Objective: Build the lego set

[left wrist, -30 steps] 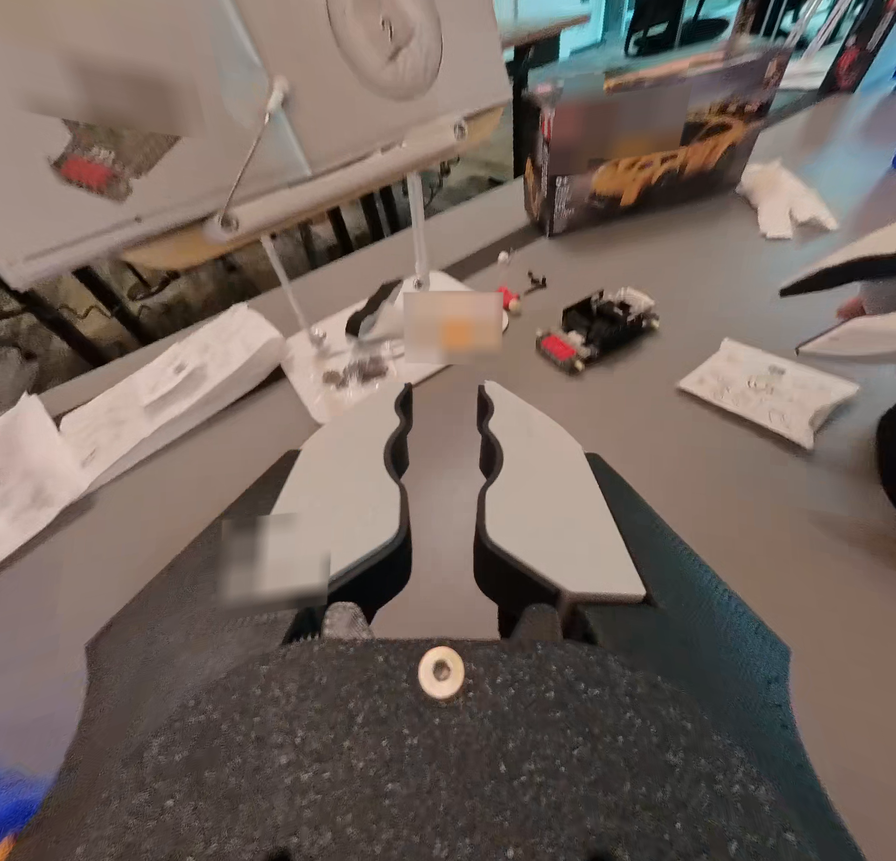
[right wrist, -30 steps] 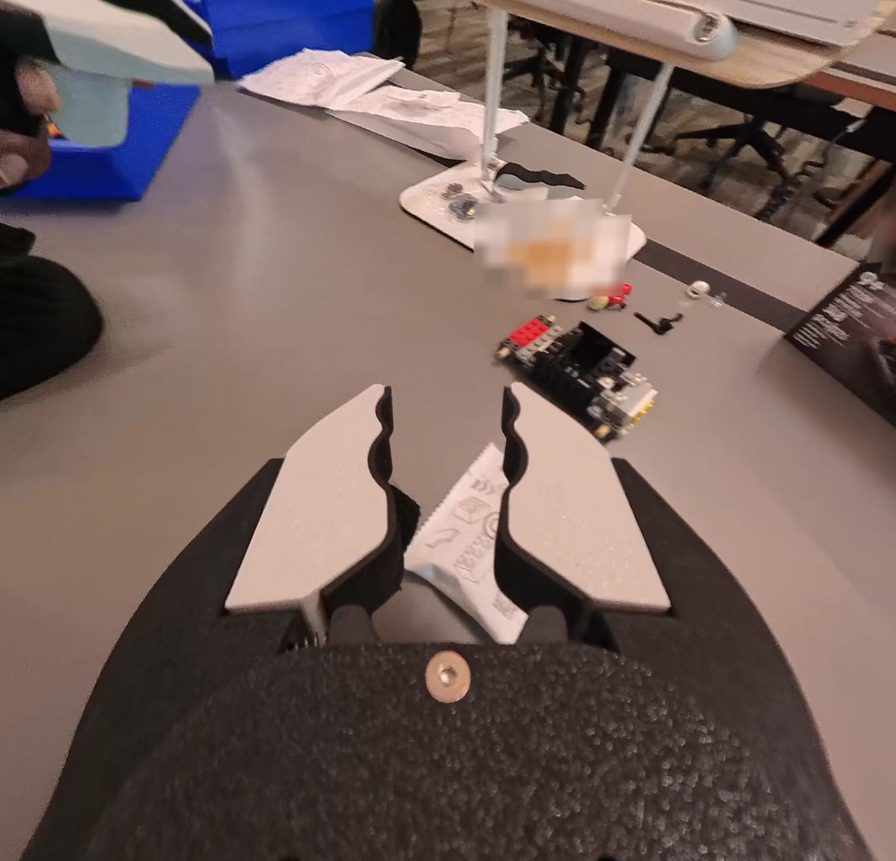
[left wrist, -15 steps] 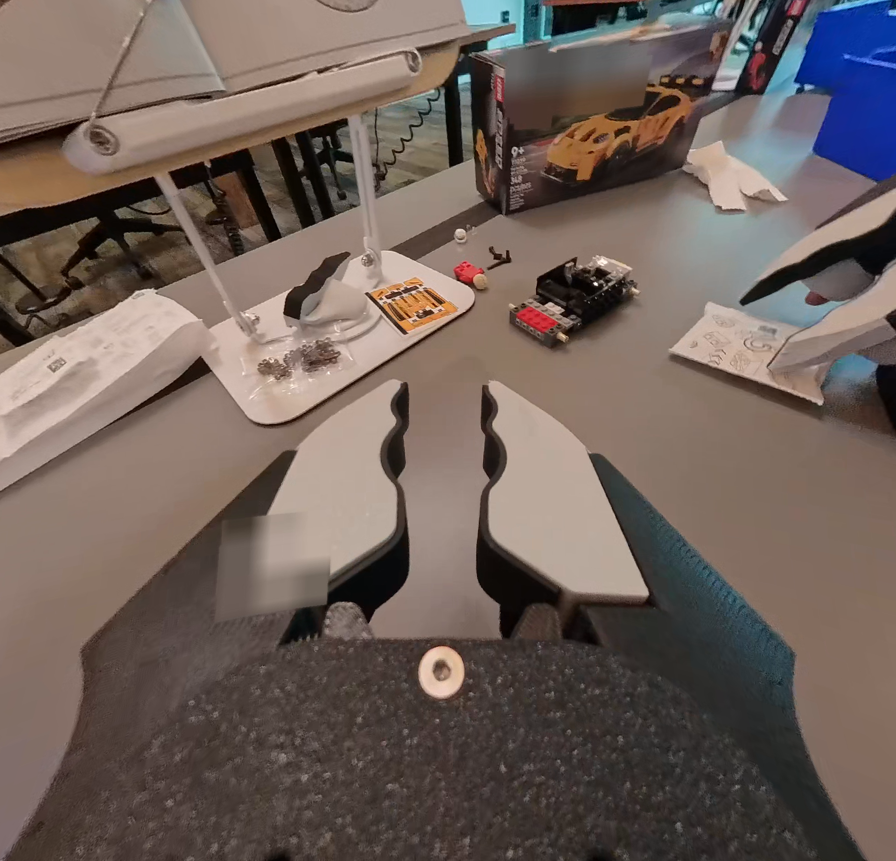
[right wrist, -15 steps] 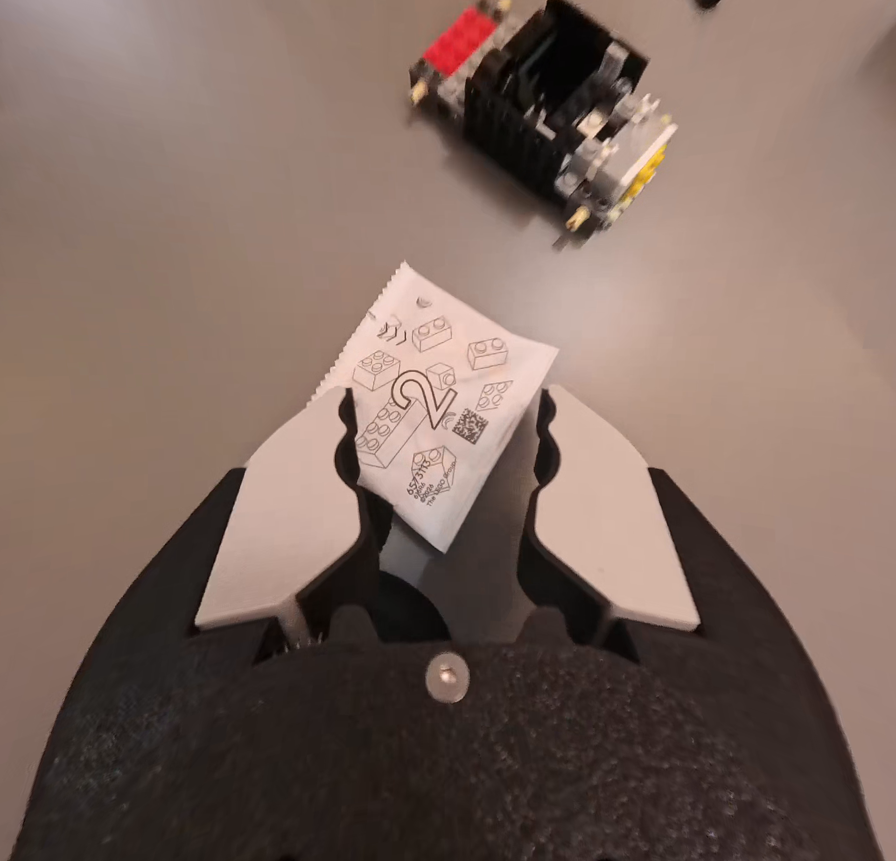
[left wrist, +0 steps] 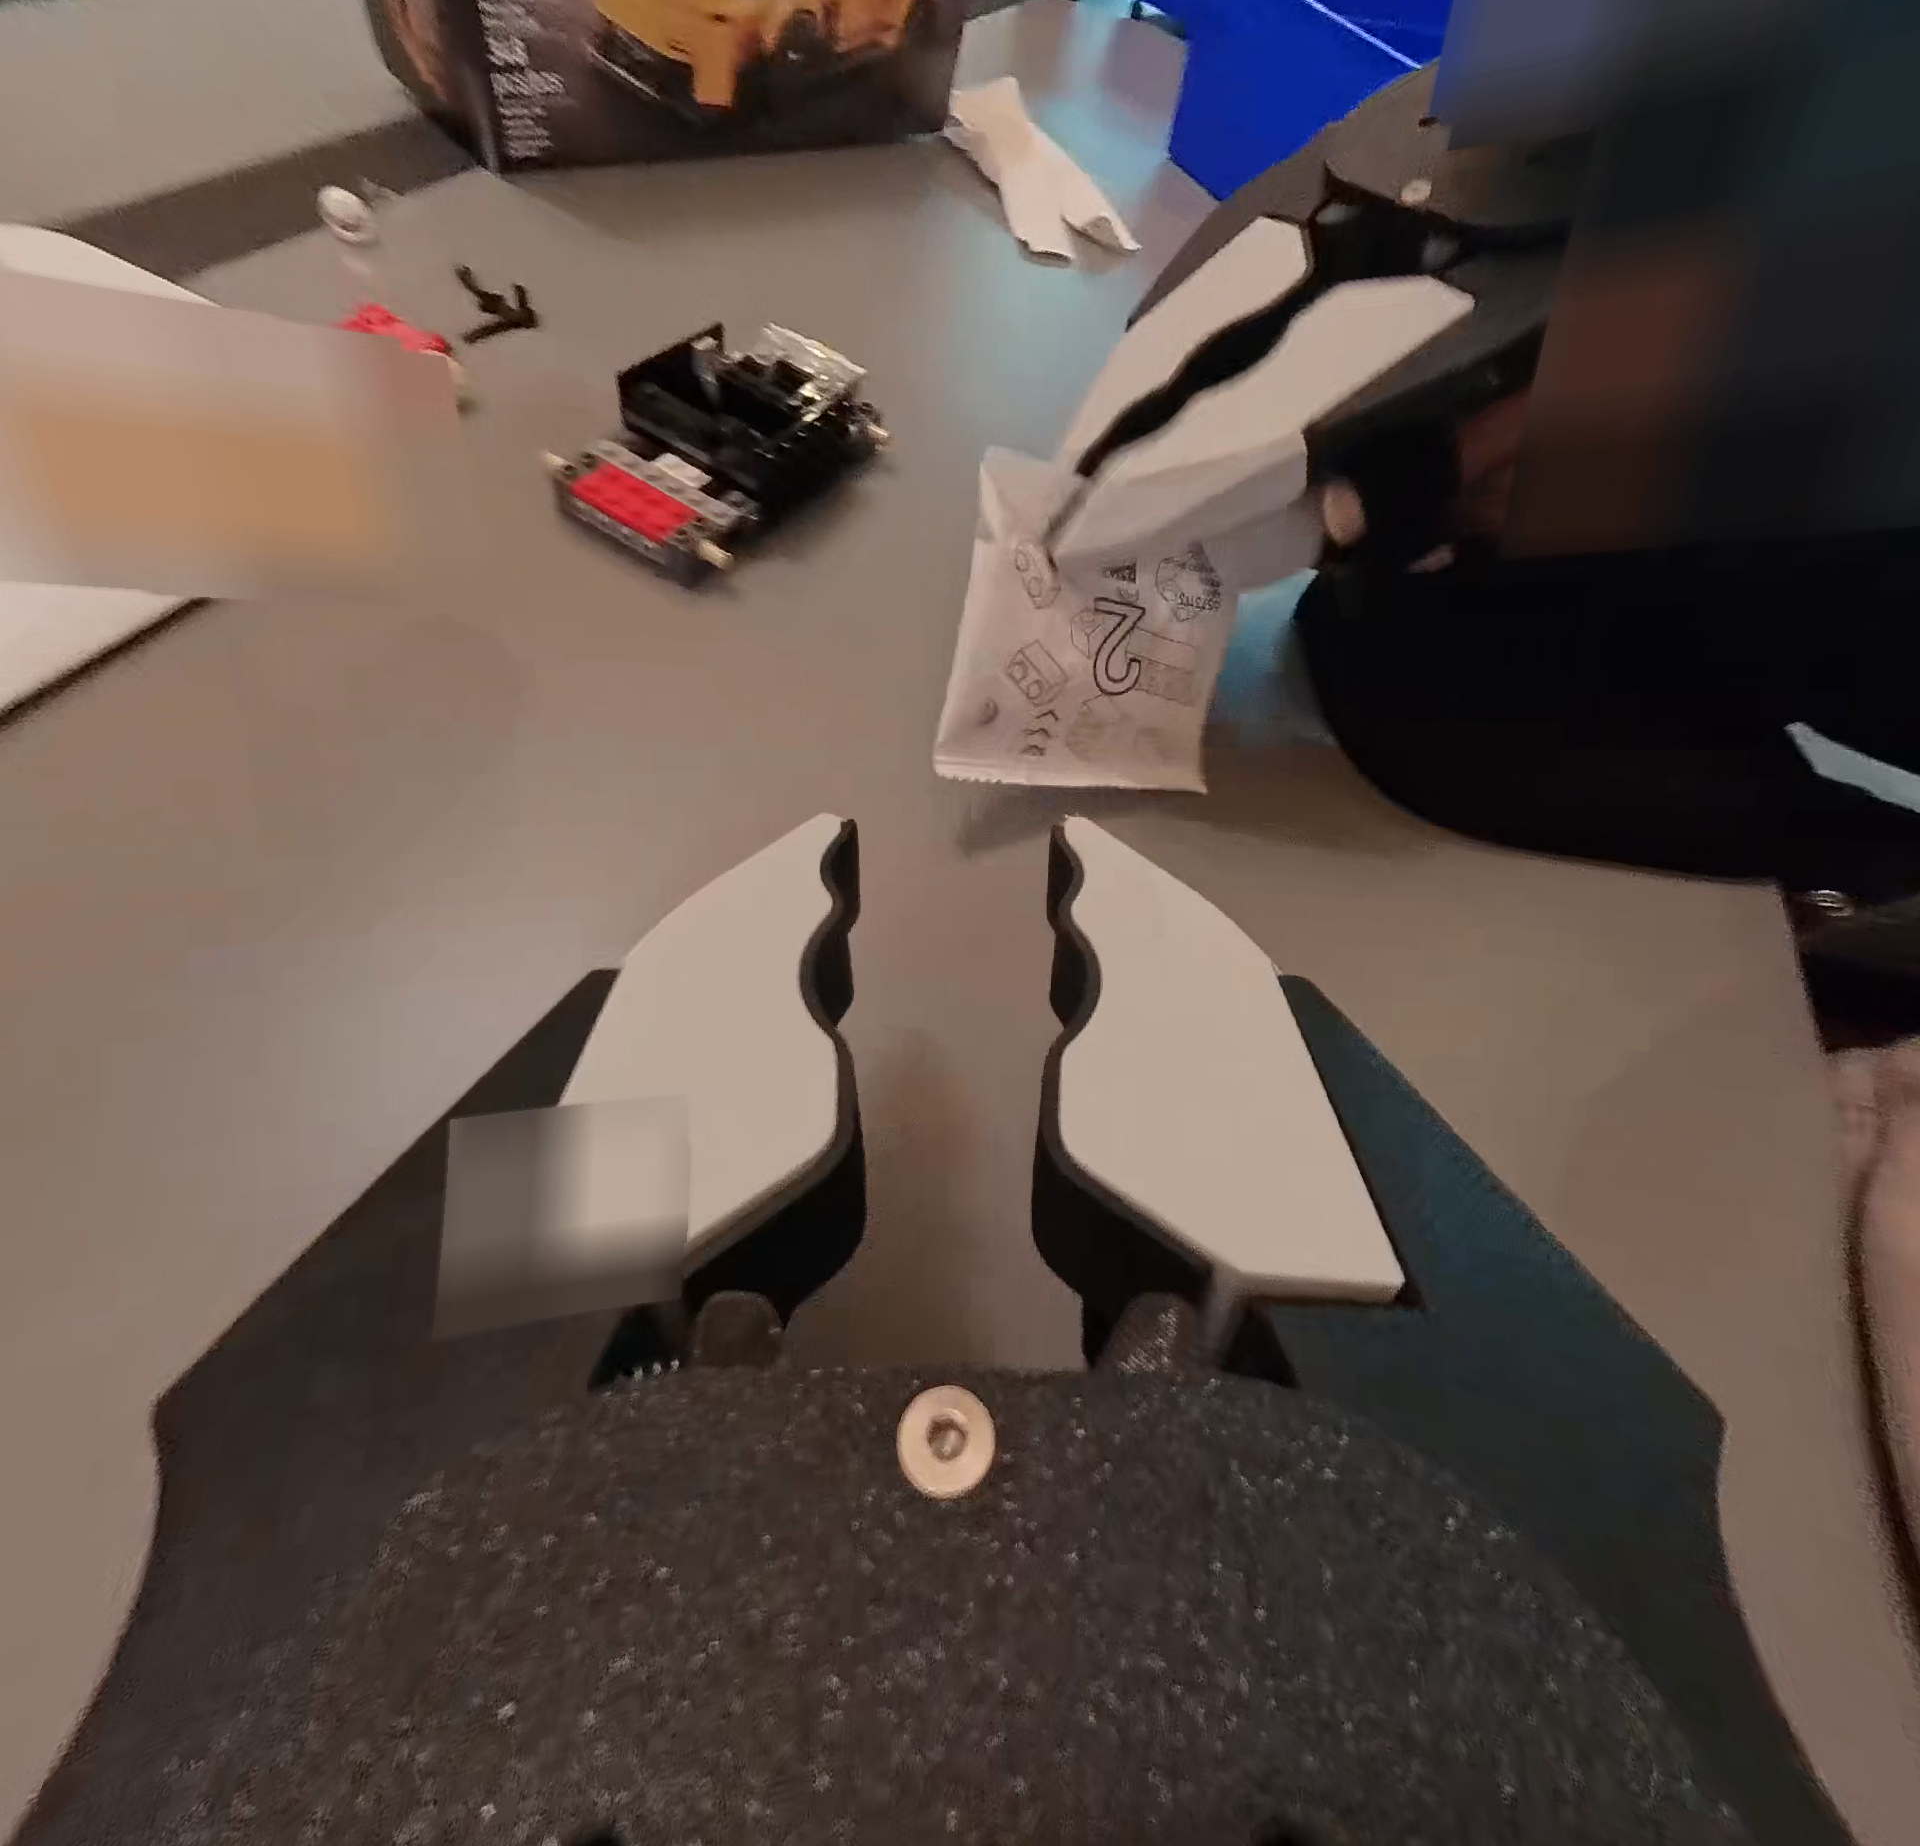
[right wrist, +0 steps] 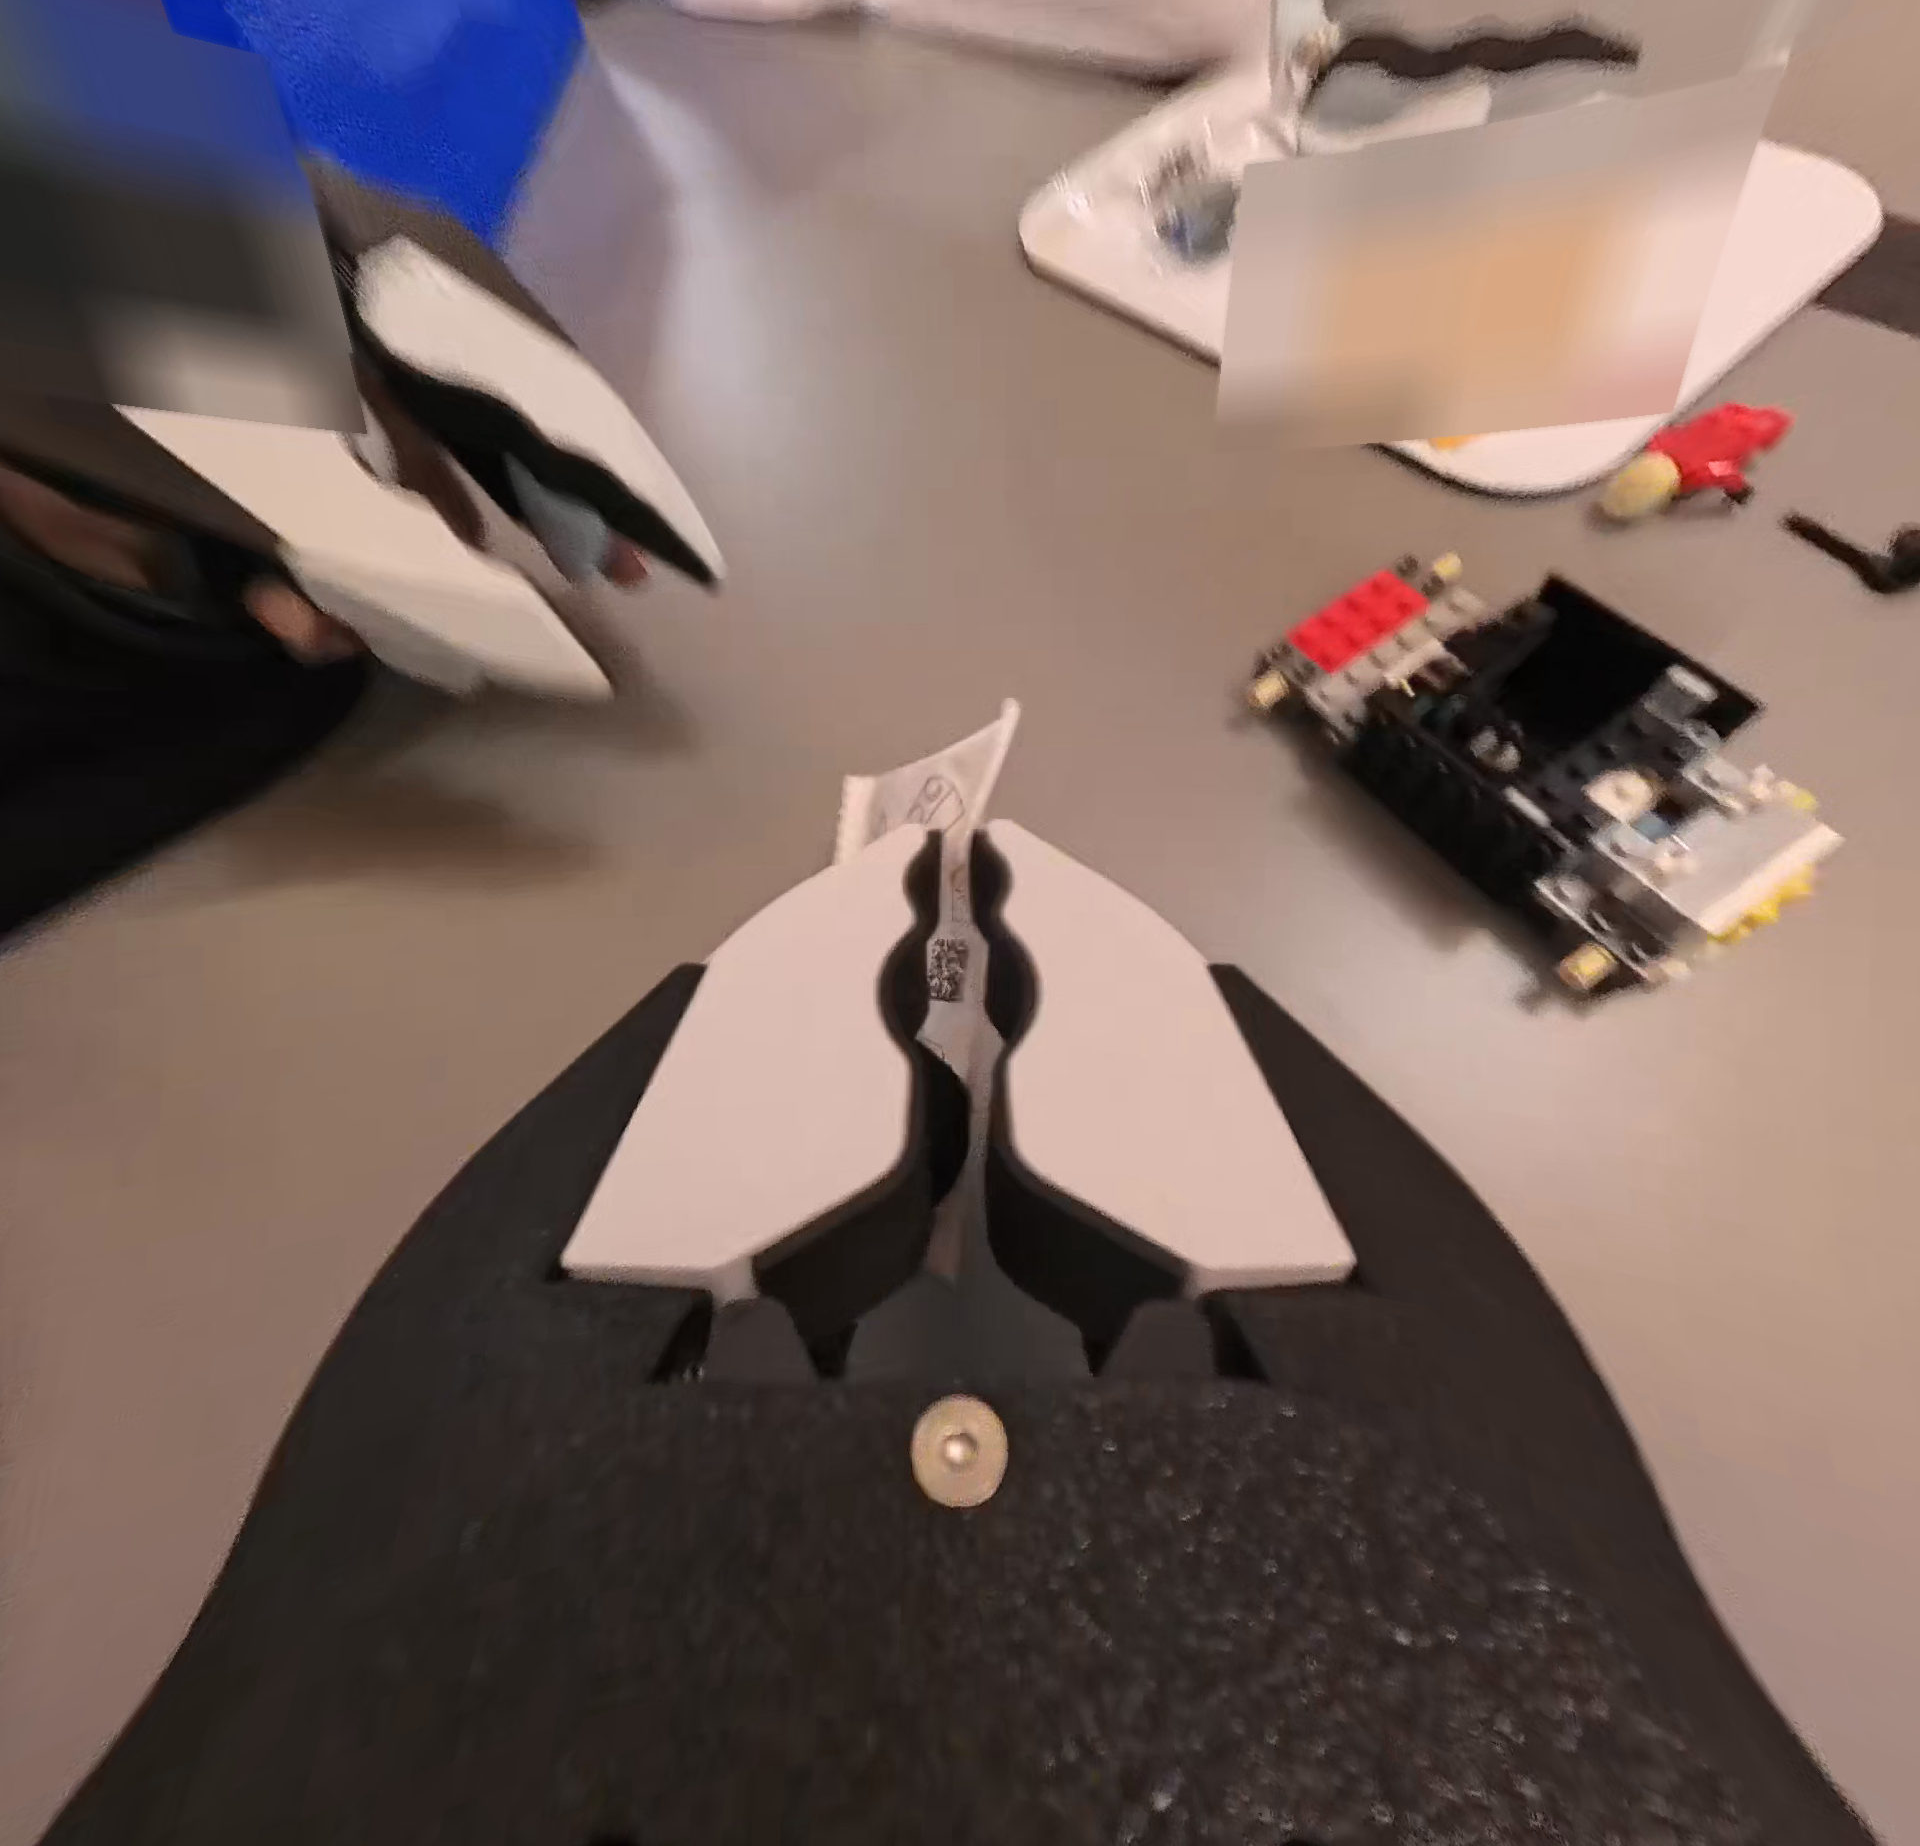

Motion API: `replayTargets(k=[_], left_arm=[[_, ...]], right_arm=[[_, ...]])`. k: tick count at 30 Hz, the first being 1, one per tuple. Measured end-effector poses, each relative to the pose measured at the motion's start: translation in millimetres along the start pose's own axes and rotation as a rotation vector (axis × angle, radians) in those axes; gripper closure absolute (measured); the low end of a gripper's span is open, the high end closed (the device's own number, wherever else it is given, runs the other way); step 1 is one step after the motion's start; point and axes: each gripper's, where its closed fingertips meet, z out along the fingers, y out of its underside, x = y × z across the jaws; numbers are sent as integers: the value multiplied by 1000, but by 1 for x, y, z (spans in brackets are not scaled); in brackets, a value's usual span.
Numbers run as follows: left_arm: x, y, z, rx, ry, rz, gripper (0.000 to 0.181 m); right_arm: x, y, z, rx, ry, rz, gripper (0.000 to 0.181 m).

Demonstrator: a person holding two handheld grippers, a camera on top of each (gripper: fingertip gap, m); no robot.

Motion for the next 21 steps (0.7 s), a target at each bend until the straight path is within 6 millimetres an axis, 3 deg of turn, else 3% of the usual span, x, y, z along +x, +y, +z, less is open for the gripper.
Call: replayTargets(k=[3, 7, 9, 12, 15, 18, 21], left_arm=[[9, -7, 0, 50, 83, -71, 135], [22, -38, -10, 237, 217, -209, 125], [32, -54, -18, 335, 301, -263, 139], [37, -60, -31, 369, 318, -210, 173], [38, -54, -44, 273, 343, -124, 173], [33, -33, -47, 56, 287, 32, 173], [41, -30, -43, -53, 249, 233, 173]], right_arm=[[-15, -46, -11, 245, -122, 131, 181], [-38, -98, -25, 509, -287, 286, 181], [-51, -111, -26, 603, -327, 311, 181], [-70, -118, -26, 666, -387, 289, 181], [-70, -109, -30, 547, -372, 115, 176], [-68, -96, -35, 332, -267, -179, 153], [-80, -79, -26, 78, -235, -393, 131]])
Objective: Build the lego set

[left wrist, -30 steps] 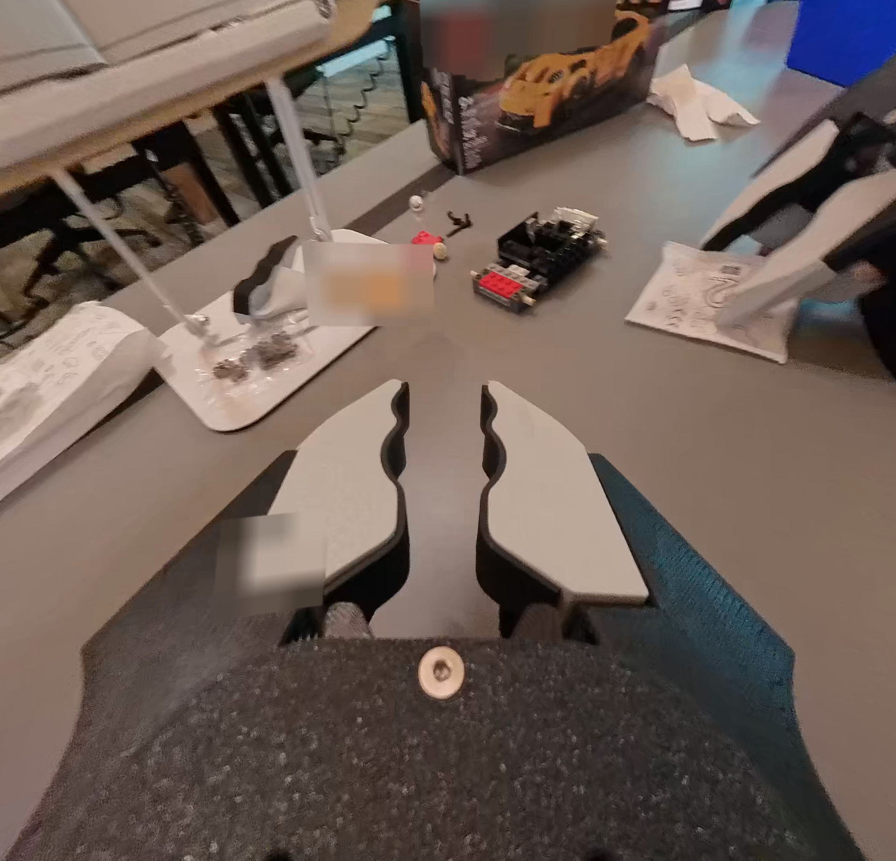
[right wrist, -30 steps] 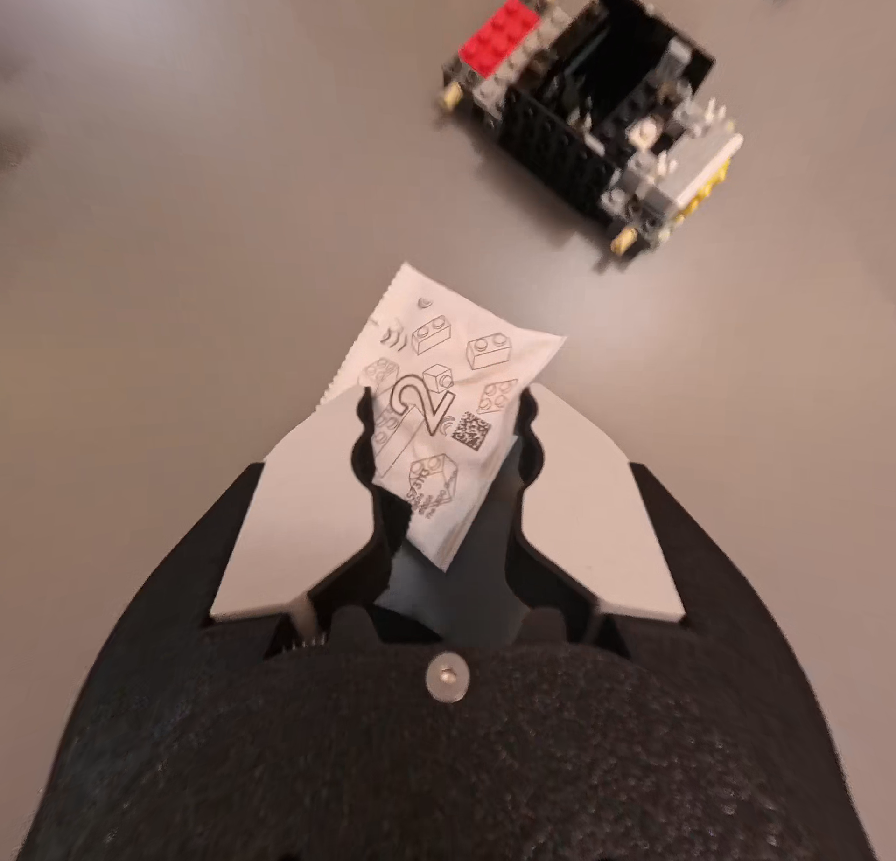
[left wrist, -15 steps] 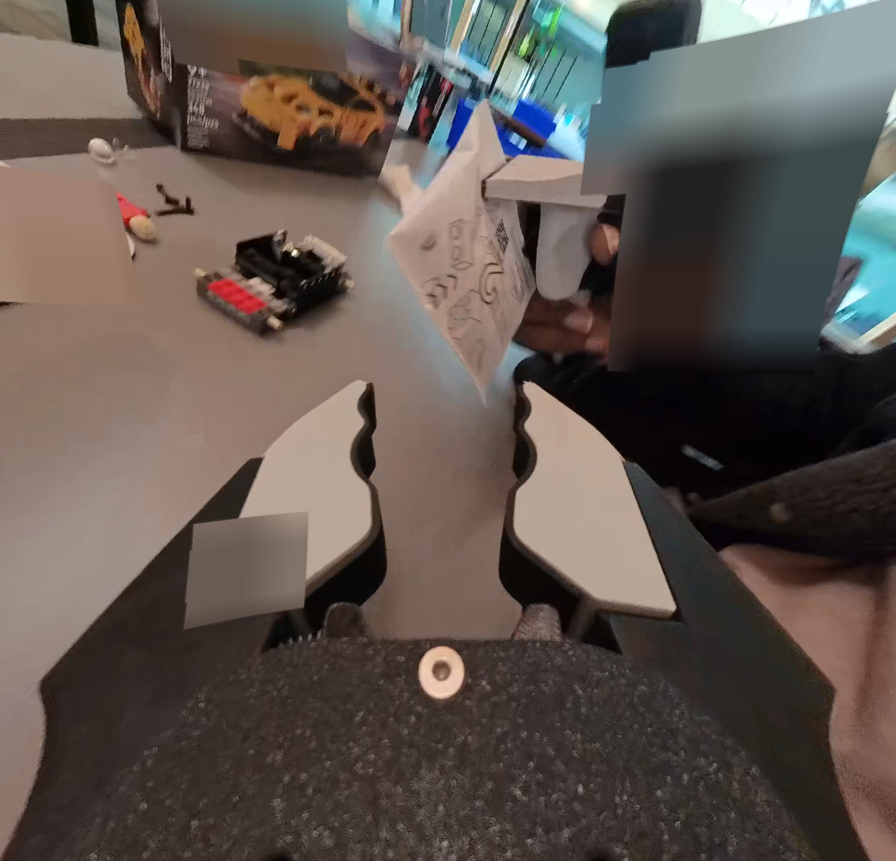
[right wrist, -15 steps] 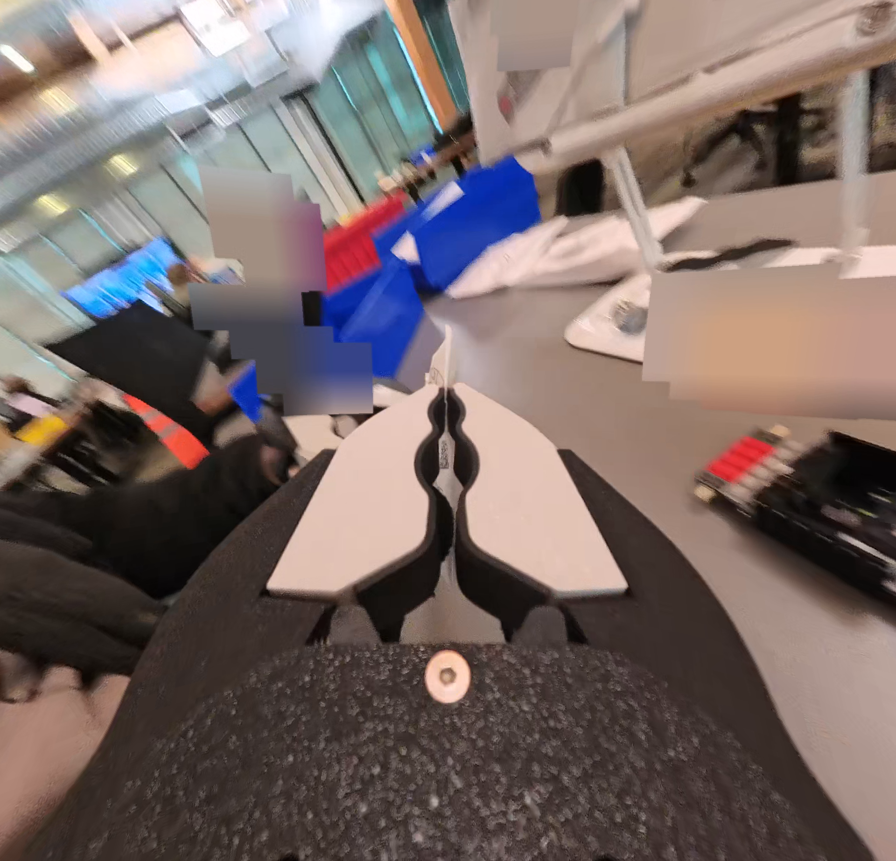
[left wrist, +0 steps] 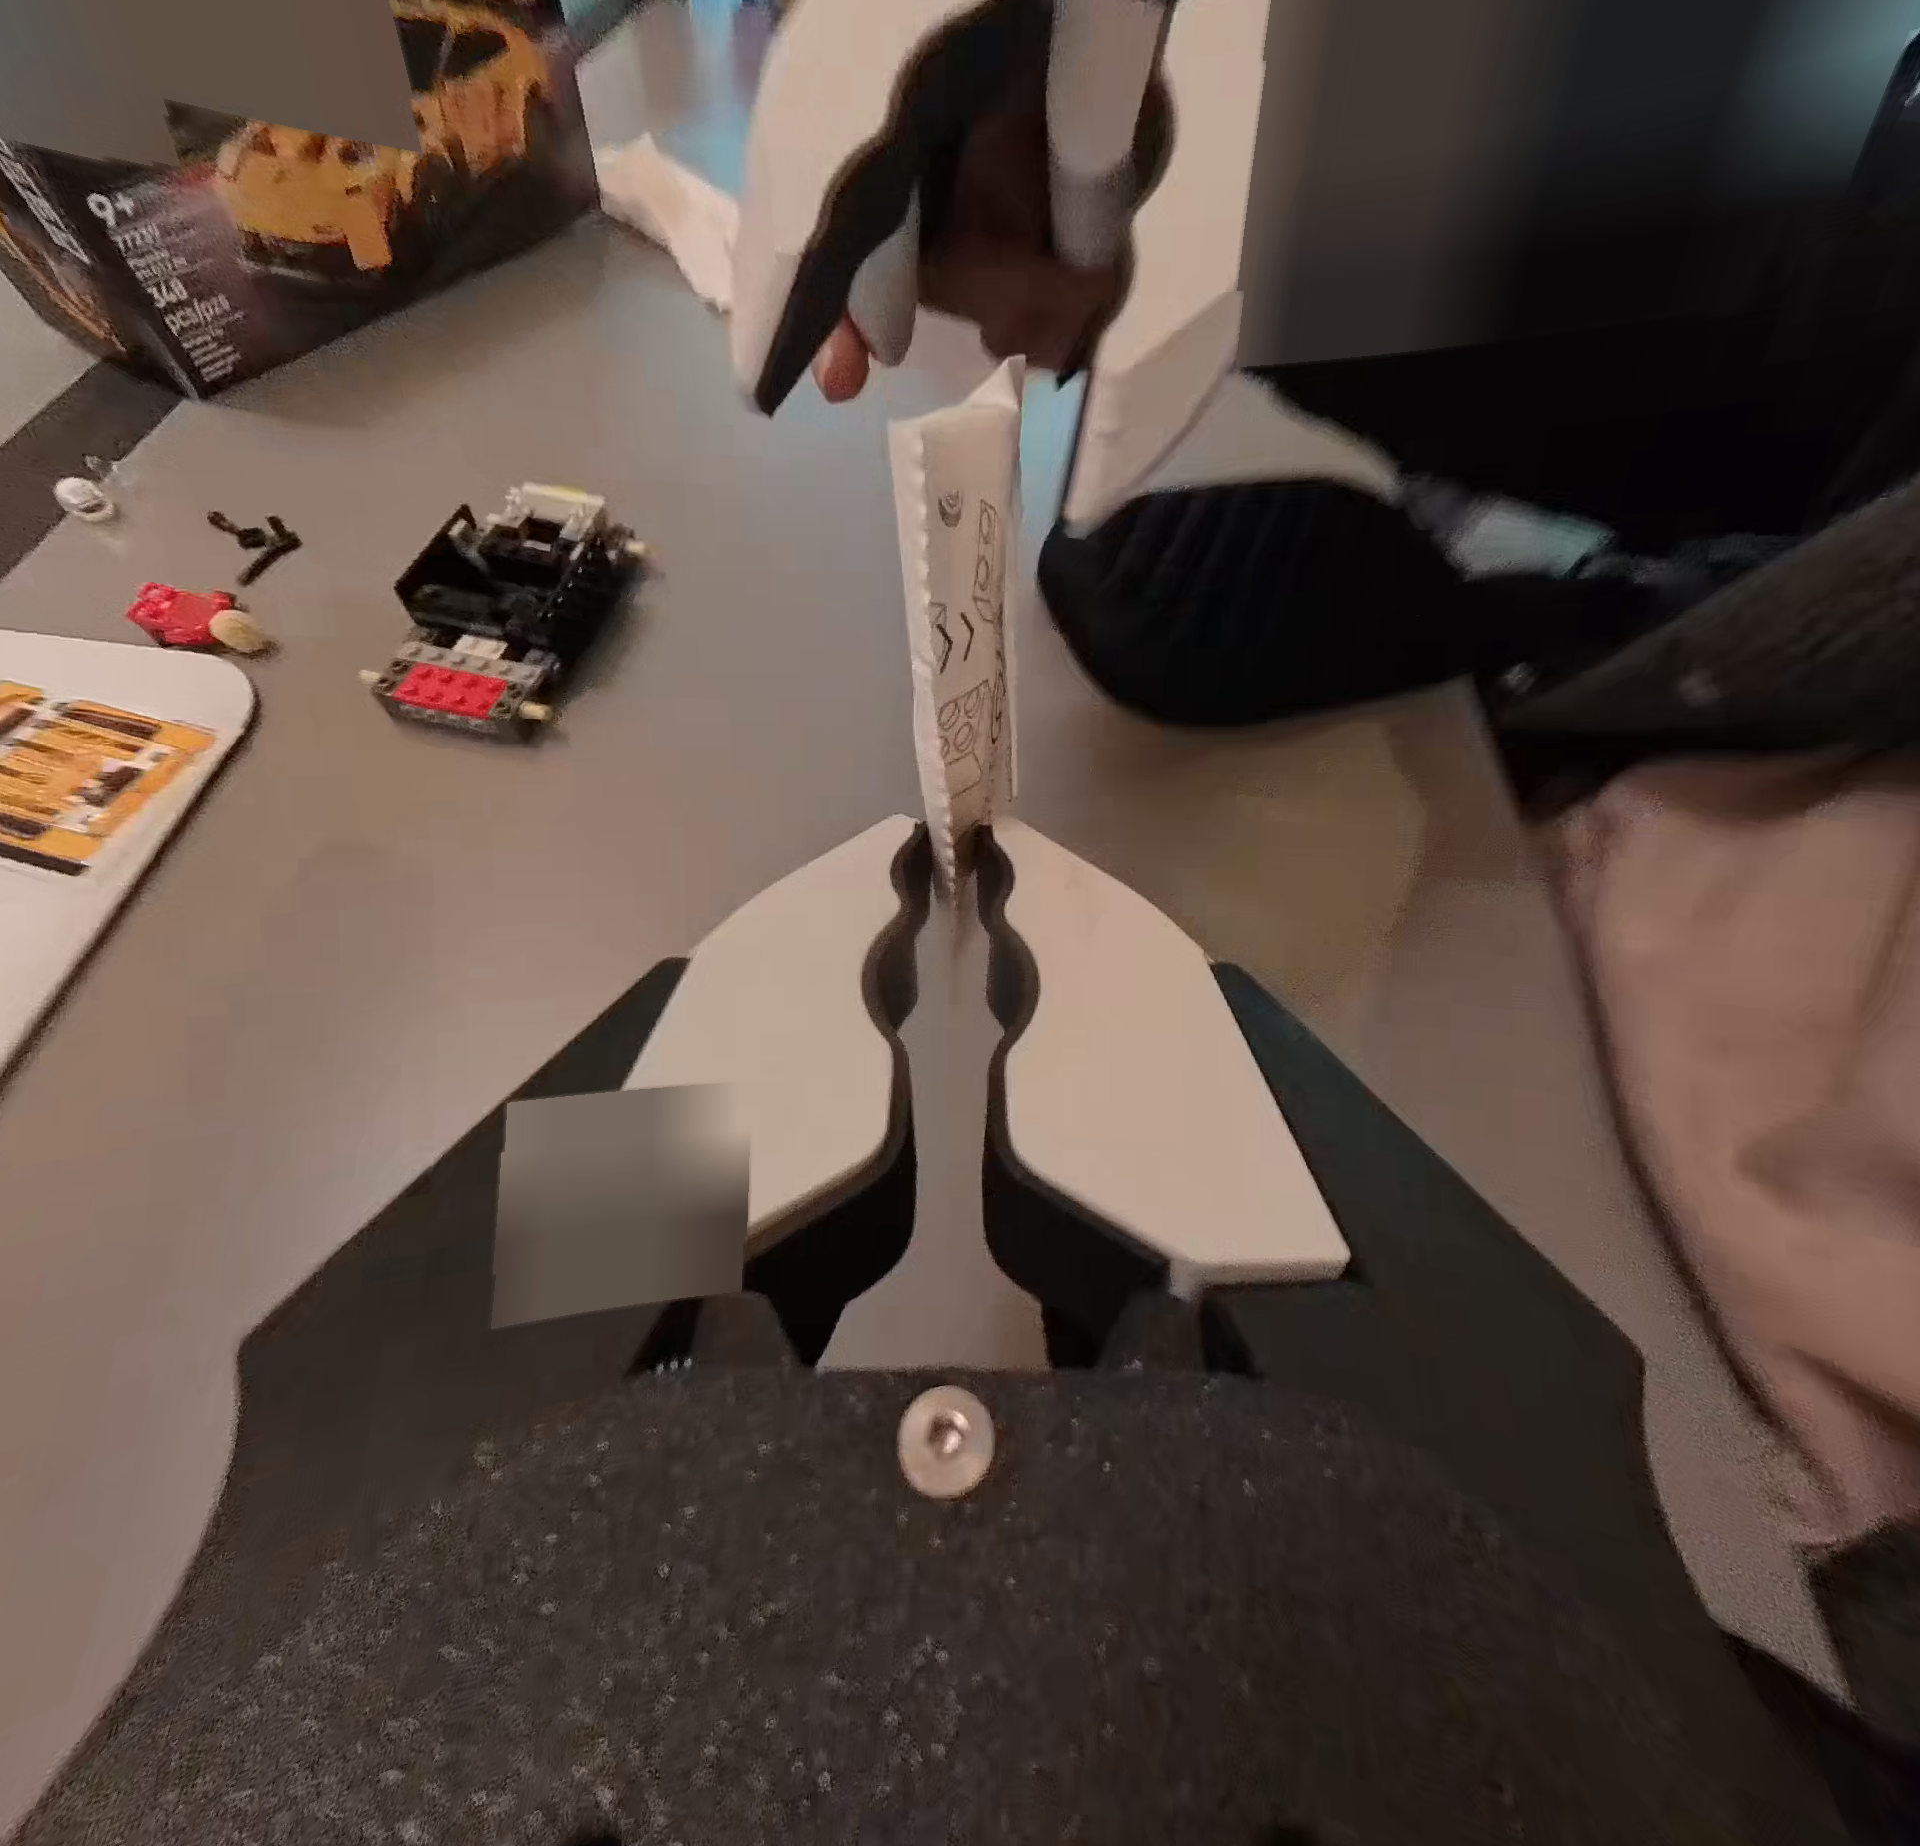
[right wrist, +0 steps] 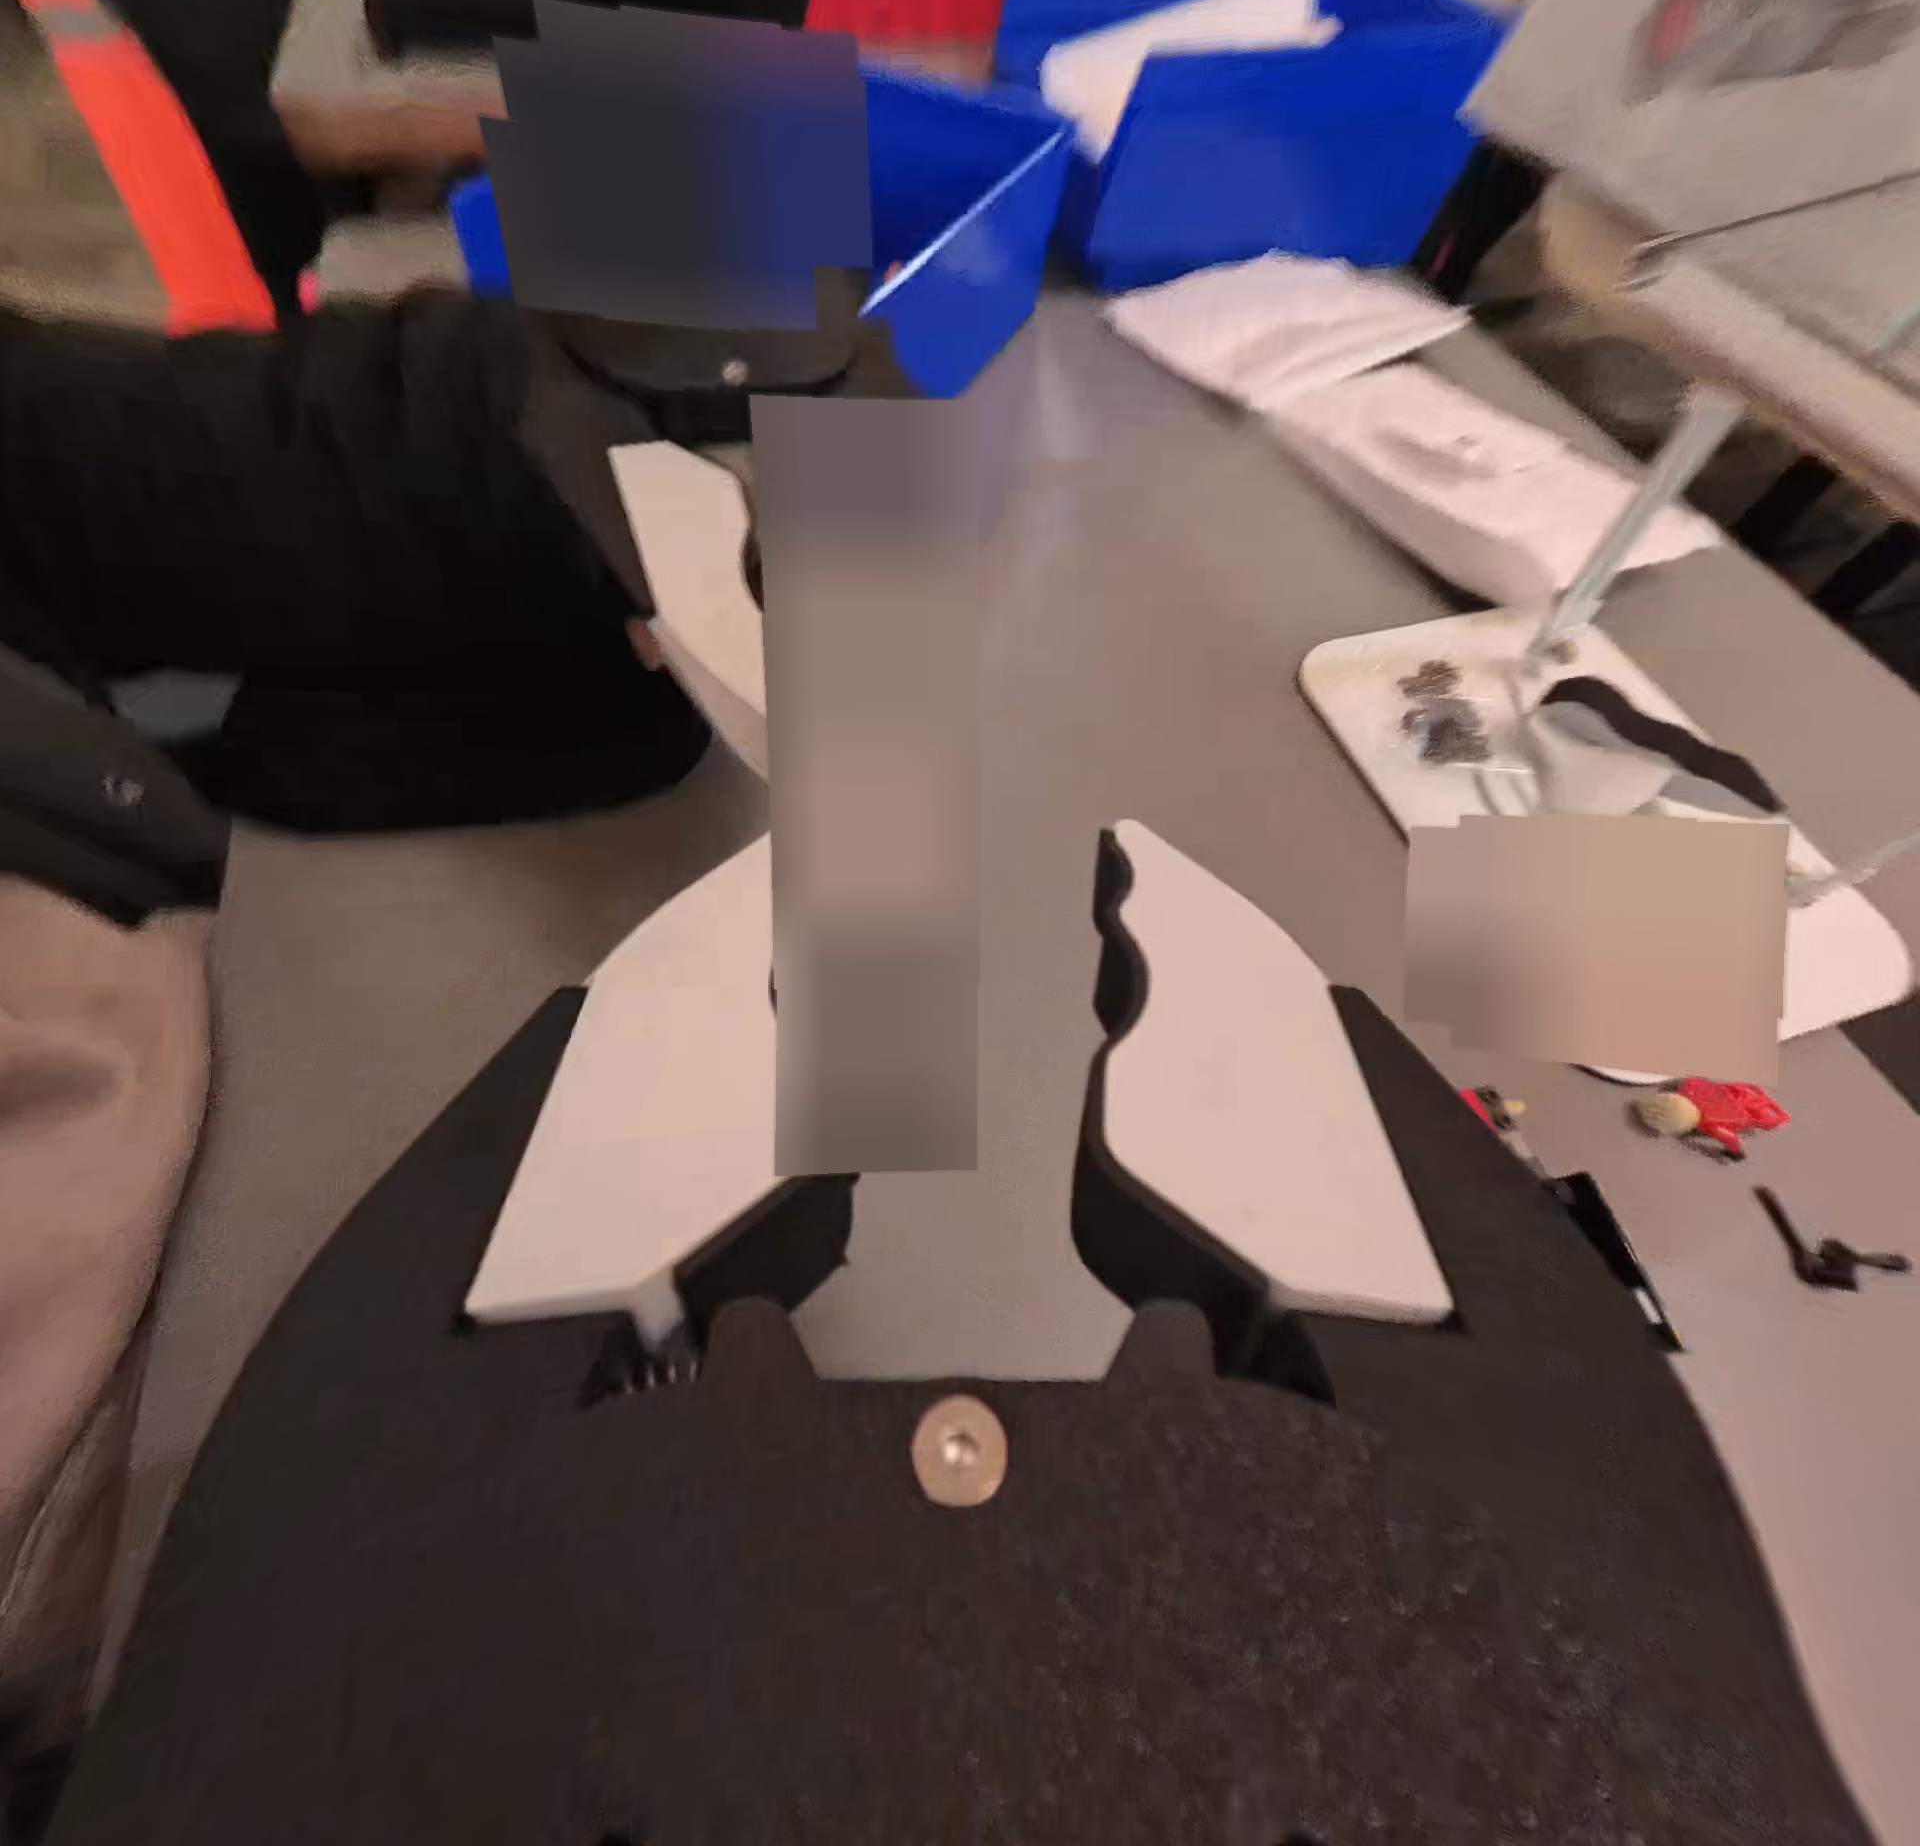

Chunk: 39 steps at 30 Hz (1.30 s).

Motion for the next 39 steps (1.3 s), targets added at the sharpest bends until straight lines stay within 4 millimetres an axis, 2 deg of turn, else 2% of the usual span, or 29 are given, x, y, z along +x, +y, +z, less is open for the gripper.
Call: replayTargets(k=[1, 3, 4, 7, 9, 11, 13, 15, 16, 17, 19, 20, 23, 24, 25, 26, 27, 30, 34, 37, 39], left_arm=[[-1, 4, 5, -59, -19, 47, 173], [-2, 13, 14, -136, -23, 109, 173], [-5, 17, 17, -144, -34, 111, 173], [-13, 22, 17, -57, -19, 52, 171], [-14, 19, 15, 23, -4, 27, 150], [-12, 12, 14, 87, 24, -5, 144], [-10, 8, 12, 118, 51, -36, 170], [-10, 12, 12, 92, 59, -61, 170], [-8, 13, 12, 90, 80, -76, 170], [-6, 11, 11, 102, 98, -92, 170], [-8, 12, 10, 106, 103, -107, 170], [-9, 14, 9, 102, 103, -108, 170], [-11, 19, 11, 99, 115, -130, 170], [-12, 19, 10, 101, 117, -140, 170], [-13, 20, 9, 98, 117, -147, 170], [-14, 21, 9, 94, 114, -150, 170], [-14, 22, 9, 92, 115, -153, 170], [-14, 24, 10, 81, 115, -154, 170], [-22, 16, 4, 156, 93, -180, 164], [-30, 10, 2, 222, 64, -195, 137], [-30, 4, 3, 253, 63, -206, 140]], right_arm=[[-6, 1, 6, -43, -27, -20, 132], [-12, 12, 16, -144, -60, -55, 173], [-10, 16, 19, -160, -53, -70, 178], [-9, 20, 24, -116, -70, -15, 179], [-12, 17, 26, -33, -138, 97, 180], [-11, 11, 28, 75, -187, 218, 179], [-7, 7, 31, 151, -208, 277, 179], [-8, 10, 33, 160, -227, 278, 177], [-10, 11, 34, 158, -247, 281, 171], [-10, 13, 36, 152, -260, 291, 157], [-10, 18, 36, 151, -271, 276, 177], [-11, 19, 37, 148, -263, 254, 181], [-11, 23, 41, 122, -221, 198, 181], [-8, 22, 42, 130, -191, 203, 177], [-4, 23, 45, 122, -159, 222, 161], [-5, 25, 45, 109, -175, 225, 167], [-9, 25, 43, 114, -213, 220, 181], [-9, 28, 44, 102, -204, 202, 181], [0, 21, 40, 211, -201, 275, 181], [20, 7, 26, 369, -130, 328, 181], [25, -3, 17, 463, -120, 350, 181]])
